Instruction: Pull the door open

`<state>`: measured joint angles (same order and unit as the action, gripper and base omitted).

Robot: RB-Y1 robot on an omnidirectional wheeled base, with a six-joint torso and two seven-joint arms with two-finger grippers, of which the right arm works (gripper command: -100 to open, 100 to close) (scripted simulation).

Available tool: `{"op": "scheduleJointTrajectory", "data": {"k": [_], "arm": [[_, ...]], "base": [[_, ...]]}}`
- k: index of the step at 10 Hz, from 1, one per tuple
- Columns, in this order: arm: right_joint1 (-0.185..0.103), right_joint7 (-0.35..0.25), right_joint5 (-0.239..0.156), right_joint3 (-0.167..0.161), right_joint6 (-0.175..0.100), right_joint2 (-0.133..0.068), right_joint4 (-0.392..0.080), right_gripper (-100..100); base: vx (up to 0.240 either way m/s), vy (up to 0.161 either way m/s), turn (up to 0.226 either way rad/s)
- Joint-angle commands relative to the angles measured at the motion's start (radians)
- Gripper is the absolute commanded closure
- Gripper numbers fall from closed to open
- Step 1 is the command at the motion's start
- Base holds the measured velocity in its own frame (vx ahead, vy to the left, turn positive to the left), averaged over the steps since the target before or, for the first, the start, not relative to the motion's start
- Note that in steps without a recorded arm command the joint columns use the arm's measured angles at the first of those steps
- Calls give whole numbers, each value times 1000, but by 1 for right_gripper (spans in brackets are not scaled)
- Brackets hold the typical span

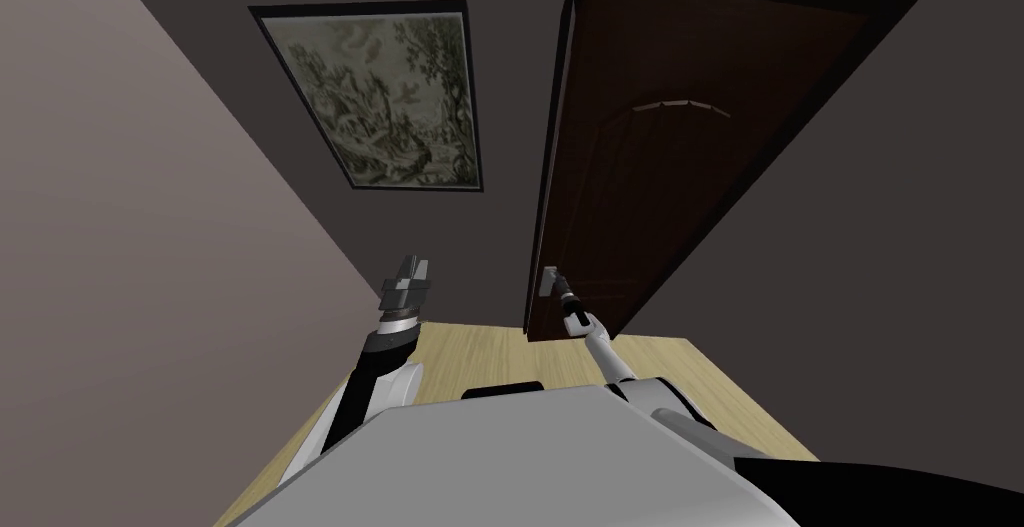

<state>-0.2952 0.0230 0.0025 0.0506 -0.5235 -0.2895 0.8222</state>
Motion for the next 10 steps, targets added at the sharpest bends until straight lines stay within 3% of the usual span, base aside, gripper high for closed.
{"op": "scheduleJointTrajectory", "data": {"k": [1, 2, 3, 5, 8, 10], "arm": [[-5, -38, -17, -7, -2, 8, 3, 100], [-8, -72, -48, -7, -1, 8, -1, 100], [-8, -78, -48, -7, -1, 8, -1, 100], [-13, -143, -111, -8, 0, 8, -9, 100], [-16, -198, -142, -8, 1, 8, -13, 100], [-22, -263, -204, -9, 3, 9, -21, 100]], "base": [[-60, -41, 76], [-67, -43, 100], [-53, -31, 41], [-73, -39, 130], [-51, -35, 77], [-71, -47, 127]]}}
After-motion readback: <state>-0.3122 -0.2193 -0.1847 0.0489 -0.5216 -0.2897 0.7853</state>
